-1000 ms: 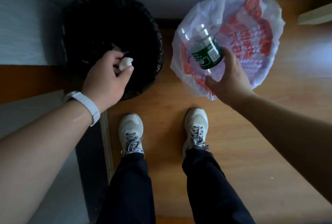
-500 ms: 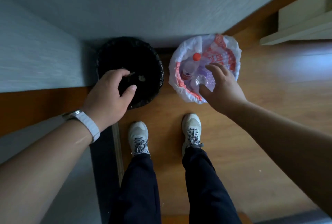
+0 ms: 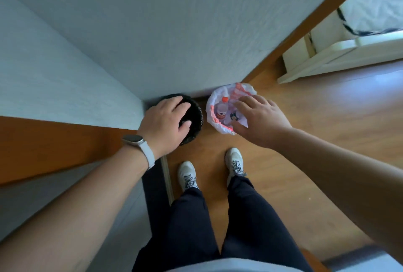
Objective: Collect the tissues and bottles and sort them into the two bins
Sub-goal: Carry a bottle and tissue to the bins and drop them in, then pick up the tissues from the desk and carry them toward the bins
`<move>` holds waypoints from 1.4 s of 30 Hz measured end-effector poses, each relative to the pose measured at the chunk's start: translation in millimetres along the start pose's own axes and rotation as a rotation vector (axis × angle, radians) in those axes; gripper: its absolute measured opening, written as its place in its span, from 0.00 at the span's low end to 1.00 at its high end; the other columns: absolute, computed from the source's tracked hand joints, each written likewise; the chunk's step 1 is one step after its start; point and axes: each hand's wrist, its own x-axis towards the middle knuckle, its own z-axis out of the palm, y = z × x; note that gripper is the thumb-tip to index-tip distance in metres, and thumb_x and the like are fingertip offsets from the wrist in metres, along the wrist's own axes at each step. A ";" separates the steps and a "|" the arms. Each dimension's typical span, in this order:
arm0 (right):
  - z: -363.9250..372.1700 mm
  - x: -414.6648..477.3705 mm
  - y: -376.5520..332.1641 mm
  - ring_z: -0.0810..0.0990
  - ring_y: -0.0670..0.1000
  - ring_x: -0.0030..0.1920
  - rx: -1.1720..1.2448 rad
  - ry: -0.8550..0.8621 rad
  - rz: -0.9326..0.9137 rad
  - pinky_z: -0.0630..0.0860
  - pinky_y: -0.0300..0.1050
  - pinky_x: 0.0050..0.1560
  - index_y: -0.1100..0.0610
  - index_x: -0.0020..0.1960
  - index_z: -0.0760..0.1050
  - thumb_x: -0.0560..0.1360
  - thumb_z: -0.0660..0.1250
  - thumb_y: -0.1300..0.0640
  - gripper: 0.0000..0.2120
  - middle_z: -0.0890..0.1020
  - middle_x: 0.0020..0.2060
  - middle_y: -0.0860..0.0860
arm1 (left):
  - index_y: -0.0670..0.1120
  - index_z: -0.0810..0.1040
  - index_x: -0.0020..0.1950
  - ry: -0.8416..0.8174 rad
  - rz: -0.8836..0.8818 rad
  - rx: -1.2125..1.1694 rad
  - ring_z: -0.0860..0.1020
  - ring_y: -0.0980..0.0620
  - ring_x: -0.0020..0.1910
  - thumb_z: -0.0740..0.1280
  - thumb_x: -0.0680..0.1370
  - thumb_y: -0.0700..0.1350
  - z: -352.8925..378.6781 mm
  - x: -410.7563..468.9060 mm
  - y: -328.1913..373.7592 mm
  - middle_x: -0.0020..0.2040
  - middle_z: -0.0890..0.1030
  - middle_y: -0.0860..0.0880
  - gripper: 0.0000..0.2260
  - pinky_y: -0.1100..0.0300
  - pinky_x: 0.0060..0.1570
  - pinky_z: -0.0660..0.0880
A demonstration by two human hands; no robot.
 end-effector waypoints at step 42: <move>-167.6 -472.1 311.3 0.74 0.55 0.61 -0.072 0.695 0.726 0.72 0.52 0.56 0.54 0.63 0.76 0.74 0.59 0.41 0.24 0.78 0.60 0.52 | 0.48 0.79 0.63 0.224 1.029 0.361 0.74 0.44 0.65 0.60 0.77 0.54 -76.4 95.4 605.7 0.64 0.78 0.45 0.19 0.47 0.62 0.67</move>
